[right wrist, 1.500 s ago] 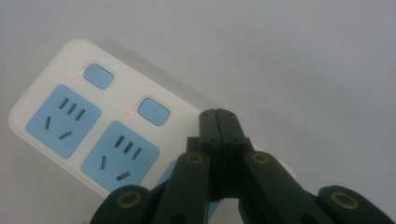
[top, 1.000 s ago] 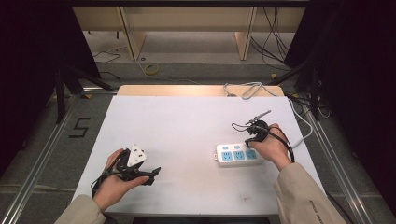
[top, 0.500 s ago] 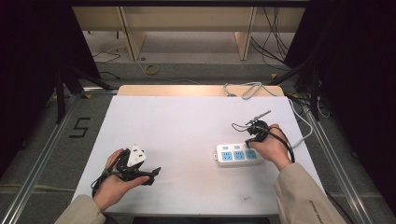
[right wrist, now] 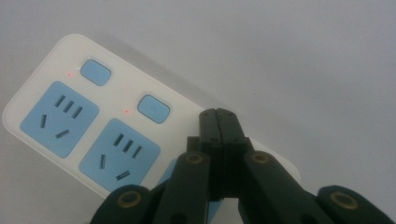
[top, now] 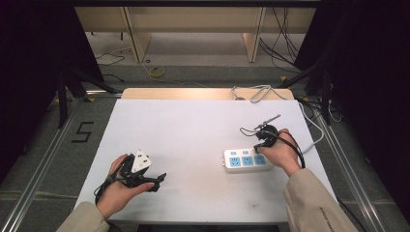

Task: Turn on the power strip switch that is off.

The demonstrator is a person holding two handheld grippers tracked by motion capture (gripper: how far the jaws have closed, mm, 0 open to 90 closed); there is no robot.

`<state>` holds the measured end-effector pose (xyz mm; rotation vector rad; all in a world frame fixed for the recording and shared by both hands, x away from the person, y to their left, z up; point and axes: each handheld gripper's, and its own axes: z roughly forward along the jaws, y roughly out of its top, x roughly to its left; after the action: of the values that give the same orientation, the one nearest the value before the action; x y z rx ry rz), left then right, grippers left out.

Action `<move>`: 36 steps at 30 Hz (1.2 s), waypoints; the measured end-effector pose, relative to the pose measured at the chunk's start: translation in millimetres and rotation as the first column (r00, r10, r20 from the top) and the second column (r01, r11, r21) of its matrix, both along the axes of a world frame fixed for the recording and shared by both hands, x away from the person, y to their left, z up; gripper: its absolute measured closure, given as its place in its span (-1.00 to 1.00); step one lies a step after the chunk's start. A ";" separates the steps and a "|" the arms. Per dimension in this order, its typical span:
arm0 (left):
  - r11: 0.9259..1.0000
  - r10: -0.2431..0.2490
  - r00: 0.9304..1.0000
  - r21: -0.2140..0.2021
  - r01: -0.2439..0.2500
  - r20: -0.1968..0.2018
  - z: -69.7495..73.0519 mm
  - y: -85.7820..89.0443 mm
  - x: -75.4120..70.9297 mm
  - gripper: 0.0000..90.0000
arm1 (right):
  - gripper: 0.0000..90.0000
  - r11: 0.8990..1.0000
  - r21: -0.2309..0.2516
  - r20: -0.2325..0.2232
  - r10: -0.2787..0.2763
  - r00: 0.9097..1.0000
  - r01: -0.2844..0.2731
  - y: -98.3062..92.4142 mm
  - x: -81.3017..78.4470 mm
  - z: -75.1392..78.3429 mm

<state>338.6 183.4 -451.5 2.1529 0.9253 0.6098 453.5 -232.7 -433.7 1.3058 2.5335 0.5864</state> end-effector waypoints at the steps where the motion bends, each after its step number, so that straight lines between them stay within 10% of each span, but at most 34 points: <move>1: 1.000 -0.001 1.000 0.000 0.001 0.000 0.0 0.0 0.0 -0.68 | 1.00 1.000 0.002 -0.001 -0.002 1.000 0.002 -0.2 0.1 -0.2; 36: 1.000 0.000 1.000 -0.003 0.000 -0.005 -0.7 -1.9 -0.6 -0.66 | 1.00 0.998 0.050 -0.037 -0.045 0.998 0.046 -4.8 2.8 -2.2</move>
<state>338.0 181.5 -452.2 2.1527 0.9282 0.6024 456.3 -237.5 -436.0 1.3995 2.5252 0.6282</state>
